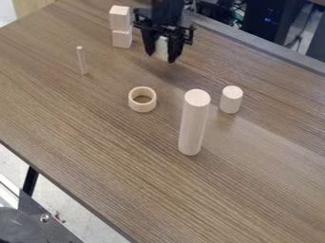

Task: Put the cube with hole from the cube tower to the floor

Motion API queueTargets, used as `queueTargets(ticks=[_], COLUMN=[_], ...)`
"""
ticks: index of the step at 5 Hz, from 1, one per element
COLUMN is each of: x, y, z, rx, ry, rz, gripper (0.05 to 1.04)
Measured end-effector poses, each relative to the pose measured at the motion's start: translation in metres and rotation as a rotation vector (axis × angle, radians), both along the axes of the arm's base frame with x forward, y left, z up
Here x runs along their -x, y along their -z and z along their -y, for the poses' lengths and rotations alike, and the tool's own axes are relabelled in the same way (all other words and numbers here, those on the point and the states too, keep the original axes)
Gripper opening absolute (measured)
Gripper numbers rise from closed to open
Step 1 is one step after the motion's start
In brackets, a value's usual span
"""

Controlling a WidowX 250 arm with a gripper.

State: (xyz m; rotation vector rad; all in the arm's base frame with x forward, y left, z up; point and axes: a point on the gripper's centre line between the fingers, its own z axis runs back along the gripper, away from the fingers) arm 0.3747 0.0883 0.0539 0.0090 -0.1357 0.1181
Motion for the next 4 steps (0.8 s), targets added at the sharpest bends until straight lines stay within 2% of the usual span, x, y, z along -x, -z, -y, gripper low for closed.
queueTargets(ticks=[1, 2, 3, 4], x=[0.001, 0.003, 0.004, 0.001], y=[0.008, 0.011, 0.010, -0.010], z=[0.002, 0.000, 0.001, -0.001], rx=[0.023, 0.016, 0.030, 0.027], ry=[-0.007, -0.020, -0.029, -0.032], rz=[-0.005, -0.017, -0.021, 0.024], gripper=[0.660, 0.949, 1.003, 0.999])
